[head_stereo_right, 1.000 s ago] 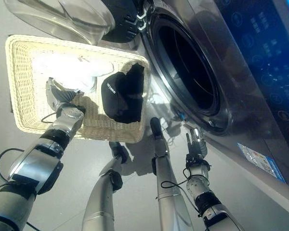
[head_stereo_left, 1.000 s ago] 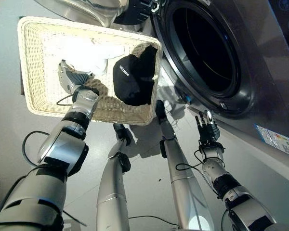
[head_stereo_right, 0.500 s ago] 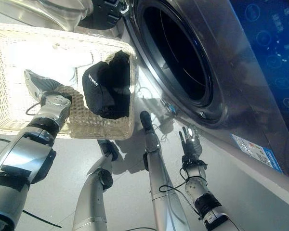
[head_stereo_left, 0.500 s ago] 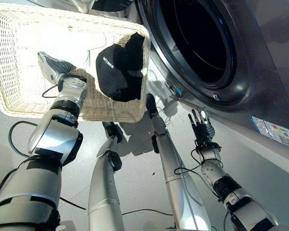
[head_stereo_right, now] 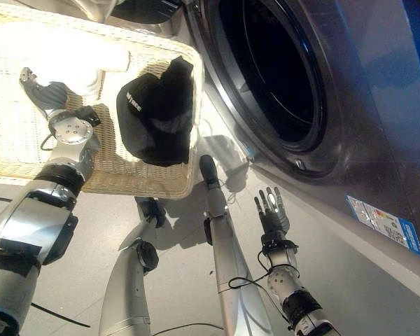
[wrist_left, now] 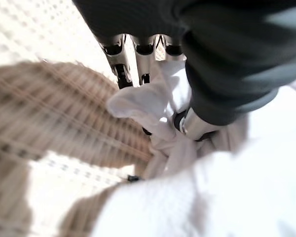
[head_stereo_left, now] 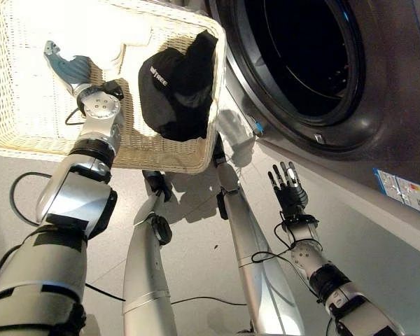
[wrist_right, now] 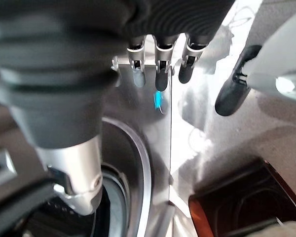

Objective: Put the clothes into the washing machine.

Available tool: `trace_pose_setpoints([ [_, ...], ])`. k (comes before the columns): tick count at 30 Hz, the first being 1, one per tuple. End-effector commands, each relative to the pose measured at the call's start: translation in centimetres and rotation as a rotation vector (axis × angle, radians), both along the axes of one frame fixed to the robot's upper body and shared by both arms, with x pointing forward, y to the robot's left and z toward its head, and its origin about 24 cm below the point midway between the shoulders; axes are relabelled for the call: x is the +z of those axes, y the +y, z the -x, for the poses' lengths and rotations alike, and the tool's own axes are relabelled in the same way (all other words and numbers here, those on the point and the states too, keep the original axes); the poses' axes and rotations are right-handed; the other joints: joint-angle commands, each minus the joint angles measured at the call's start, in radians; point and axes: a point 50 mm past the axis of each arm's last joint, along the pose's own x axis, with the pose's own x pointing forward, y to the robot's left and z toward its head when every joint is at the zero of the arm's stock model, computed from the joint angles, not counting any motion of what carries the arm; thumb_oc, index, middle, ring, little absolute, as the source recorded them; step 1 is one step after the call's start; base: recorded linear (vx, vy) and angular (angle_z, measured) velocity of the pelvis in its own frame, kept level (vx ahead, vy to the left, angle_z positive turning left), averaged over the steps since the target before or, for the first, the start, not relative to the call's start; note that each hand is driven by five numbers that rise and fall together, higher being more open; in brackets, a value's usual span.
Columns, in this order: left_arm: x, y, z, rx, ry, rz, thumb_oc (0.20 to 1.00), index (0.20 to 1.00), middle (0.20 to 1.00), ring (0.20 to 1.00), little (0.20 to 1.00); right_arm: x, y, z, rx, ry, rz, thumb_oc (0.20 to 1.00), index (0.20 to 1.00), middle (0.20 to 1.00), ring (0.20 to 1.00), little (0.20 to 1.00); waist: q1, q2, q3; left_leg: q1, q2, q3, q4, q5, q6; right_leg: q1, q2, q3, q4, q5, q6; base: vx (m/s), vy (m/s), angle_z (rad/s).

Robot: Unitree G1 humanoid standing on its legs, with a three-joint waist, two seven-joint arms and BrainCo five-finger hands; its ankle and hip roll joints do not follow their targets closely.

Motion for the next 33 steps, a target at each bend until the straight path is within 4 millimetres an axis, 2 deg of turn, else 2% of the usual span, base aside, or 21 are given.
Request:
trace_pose_setpoints([
  [1, 4.1, -2.4, 1.5, -0.063, -0.282, -0.024, 0.200, 0.200, 0.200, 0.200, 0.200, -0.5, -0.2, 1.3, 0.032, -0.016, 0.037, 1.000, 1.000, 1.000, 1.000, 1.000, -0.007, -0.022, 0.009, 0.096, -0.074, 0.033, 0.098, -0.182, -0.019, 0.077, 0.102, 0.003, -0.084, -0.004, -0.010, -0.06, -0.017, 0.05],
  [4, 3.2, -2.0, 1.8, -0.021, -0.316, 0.052, 0.200, 0.200, 0.200, 0.200, 0.200, -0.8, -0.2, 1.6, 0.035, -0.007, 0.049, 1.000, 1.000, 1.000, 1.000, 1.000, 0.008, -0.016, 0.009, 0.129, -0.078, 0.022, 0.066, -0.162, -0.019, 0.107, 0.101, -0.003, -0.083, -0.015, -0.013, -0.07, -0.025, 0.03],
  [5, 3.2, -1.8, 2.2, -0.002, -0.348, 0.084, 0.200, 0.200, 0.200, 0.200, 0.200, -0.5, -0.2, 1.5, 0.036, -0.021, 0.058, 1.000, 1.000, 1.000, 1.000, 1.000, 0.008, -0.018, 0.009, 0.119, -0.087, 0.031, 0.046, -0.122, -0.016, 0.097, 0.092, 0.000, -0.091, 0.008, -0.018, -0.05, -0.017, 0.04],
  [6, 2.8, -1.7, 2.1, 0.001, -0.339, 0.086, 0.200, 0.200, 0.200, 0.200, 0.200, -0.8, -0.2, 1.7, 0.036, -0.009, 0.057, 1.000, 1.000, 1.000, 1.000, 1.000, 0.016, -0.015, 0.009, 0.146, -0.085, 0.014, 0.045, -0.143, -0.019, 0.121, 0.099, -0.006, -0.083, -0.018, -0.016, -0.05, -0.016, 0.11],
  [8, 2.1, -1.5, 2.2, 0.004, -0.342, 0.118, 0.200, 0.200, 0.200, 0.200, 0.200, -0.7, 0.0, 1.8, 0.036, -0.014, 0.069, 1.000, 1.000, 1.000, 1.000, 1.000, 0.029, -0.012, 0.009, 0.166, -0.088, 0.005, 0.025, -0.128, -0.019, 0.141, 0.099, -0.014, -0.084, -0.024, -0.019, -0.05, -0.015, 0.12],
  [9, 2.3, -1.5, 2.3, -0.001, -0.351, 0.127, 0.200, 0.200, 0.200, 0.200, 0.200, -0.3, -0.1, 1.6, 0.032, -0.025, 0.071, 1.000, 1.000, 1.000, 1.000, 1.000, 0.027, -0.015, 0.009, 0.152, -0.093, 0.016, 0.014, -0.099, -0.016, 0.128, 0.091, -0.014, -0.094, 0.000, -0.022, -0.12, -0.051, 0.08],
  [11, 1.6, -1.0, 2.4, -0.003, -0.351, 0.164, 0.200, 0.200, 0.200, 0.200, 0.200, 0.1, 0.0, 1.5, 0.026, -0.031, 0.089, 1.000, 1.000, 1.000, 1.000, 1.000, 0.044, -0.018, 0.009, 0.180, -0.096, 0.003, -0.017, -0.076, -0.017, 0.158, 0.087, -0.033, -0.106, -0.002, -0.027, -0.10, -0.044, 0.09],
  [16, 0.6, -0.3, 2.5, -0.009, -0.344, 0.192, 0.200, 0.200, 0.200, 0.200, 0.200, 0.3, 0.0, 1.4, 0.009, -0.025, 0.107, 1.000, 1.000, 1.000, 1.000, 1.000, 0.066, -0.024, 0.009, 0.216, -0.095, -0.011, -0.047, -0.054, -0.019, 0.198, 0.087, -0.061, -0.119, -0.007, -0.033, -0.04, -0.027, 0.12],
  [23, -1.6, 0.4, 2.7, -0.040, -0.311, 0.187, 0.200, 0.200, 0.200, 0.200, 0.200, 0.9, -0.2, 1.4, -0.034, -0.039, 0.188, 1.000, 1.000, 1.000, 1.000, 1.000, 0.116, -0.036, 0.009, 0.281, -0.086, -0.040, -0.133, 0.003, -0.025, 0.275, 0.092, -0.108, -0.144, -0.018, -0.045, -0.05, -0.061, 0.18],
  [27, -2.8, -0.1, 3.0, -0.073, -0.295, 0.144, 0.200, 0.200, 0.200, 0.200, 0.200, 3.0, 0.2, 1.2, -0.047, -0.135, 0.314, 1.000, 1.000, 1.000, 1.000, 1.000, 0.142, -0.036, 0.009, 0.307, -0.088, -0.059, -0.171, 0.028, -0.028, 0.310, 0.090, -0.129, -0.158, -0.022, -0.045, -0.04, -0.050, 0.11],
  [30, -3.8, -0.7, 3.2, -0.140, -0.281, 0.086, 0.200, 0.200, 0.200, 0.200, 0.200, 5.5, 0.8, 0.7, -0.062, -0.242, 0.458, 1.000, 1.000, 1.000, 1.000, 1.000, 0.168, -0.033, 0.009, 0.324, -0.092, -0.076, -0.196, 0.043, -0.031, 0.336, 0.087, -0.146, -0.170, -0.024, -0.044, -0.03, -0.064, 0.14],
  [31, -4.4, -1.3, 3.4, -0.193, -0.270, 0.048, 0.200, 0.200, 0.200, 0.200, 0.200, 7.2, 1.3, 0.4, -0.067, -0.310, 0.544, 1.000, 1.000, 1.000, 1.000, 1.000, 0.183, -0.031, 0.009, 0.335, -0.093, -0.085, -0.211, 0.048, -0.033, 0.353, 0.082, -0.157, -0.182, -0.024, -0.042, -0.02, -0.072, 0.09],
  [33, -5.0, -1.8, 3.5, -0.241, -0.259, 0.008, 0.200, 0.200, 0.200, 0.200, 0.200, 8.3, 1.7, 0.2, -0.070, -0.355, 0.621, 1.000, 1.000, 1.000, 1.000, 1.000, 0.197, -0.028, 0.009, 0.343, -0.095, -0.090, -0.224, 0.053, -0.034, 0.365, 0.078, -0.169, -0.192, -0.023, -0.039, -0.02, -0.055, 0.09],
])
